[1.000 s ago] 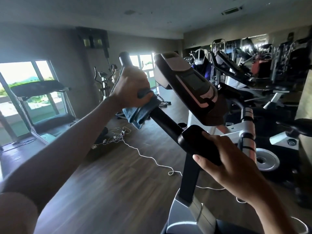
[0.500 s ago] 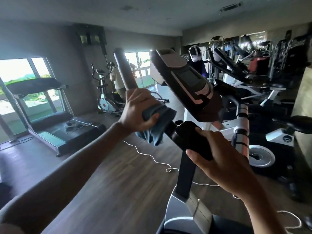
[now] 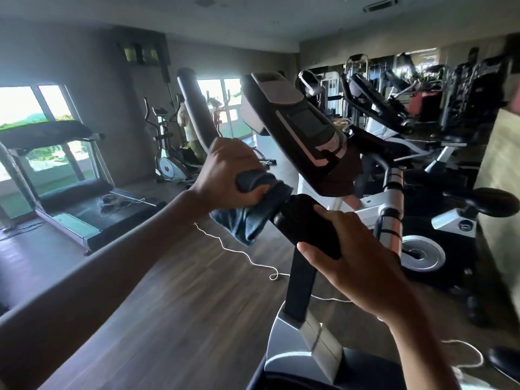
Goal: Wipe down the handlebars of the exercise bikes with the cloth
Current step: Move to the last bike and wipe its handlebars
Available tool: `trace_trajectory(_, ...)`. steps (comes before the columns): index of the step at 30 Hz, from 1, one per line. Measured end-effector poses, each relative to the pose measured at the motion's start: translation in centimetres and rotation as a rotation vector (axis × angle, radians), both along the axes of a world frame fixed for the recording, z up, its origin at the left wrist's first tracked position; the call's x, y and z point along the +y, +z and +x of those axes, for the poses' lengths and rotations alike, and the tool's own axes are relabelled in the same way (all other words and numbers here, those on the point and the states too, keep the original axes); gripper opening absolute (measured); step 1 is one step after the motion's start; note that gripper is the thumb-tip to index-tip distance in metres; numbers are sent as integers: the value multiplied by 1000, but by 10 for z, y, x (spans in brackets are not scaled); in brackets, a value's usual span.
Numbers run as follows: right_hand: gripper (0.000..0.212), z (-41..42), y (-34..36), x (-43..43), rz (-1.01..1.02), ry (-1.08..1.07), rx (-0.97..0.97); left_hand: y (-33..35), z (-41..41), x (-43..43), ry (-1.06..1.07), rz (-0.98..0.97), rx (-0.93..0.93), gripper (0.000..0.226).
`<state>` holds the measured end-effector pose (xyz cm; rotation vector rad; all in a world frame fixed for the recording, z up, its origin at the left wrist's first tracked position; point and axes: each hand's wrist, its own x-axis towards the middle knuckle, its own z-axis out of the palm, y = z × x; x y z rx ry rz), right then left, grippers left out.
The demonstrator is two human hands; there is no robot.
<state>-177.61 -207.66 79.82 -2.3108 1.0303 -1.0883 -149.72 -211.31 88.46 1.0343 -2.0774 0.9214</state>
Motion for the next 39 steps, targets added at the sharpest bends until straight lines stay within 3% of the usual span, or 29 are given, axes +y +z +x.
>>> trace_trajectory(4,72,0,1,0,1,0,12,10,5,1,-6,34,-41,44)
trace_trajectory(9,72,-1,1,1,3,-15,17,-5,-9,4,-30,-23,-4,35)
trace_trajectory(13,69,-1,0,0,-3,-4,6,14,-10,6,49,135,-93,42)
trace_trajectory(18,71,-2,-1,1,-8,18,-14,39,-16,1,311,364,-140,65)
trace_trajectory(23,66,-1,-5,-2,-25,18,-45,-9,-21,14,17,52,-12,37)
trace_trajectory(29,68,-1,-4,-3,5,32,-29,29,-11,6,146,234,-46,46)
trace_trajectory(36,65,-3,-5,-4,-29,64,-61,-3,-6,2,-53,-75,123,33)
trace_trajectory(39,65,-15,-6,-11,80,207,-111,-3,-6,9,-51,-140,120,31)
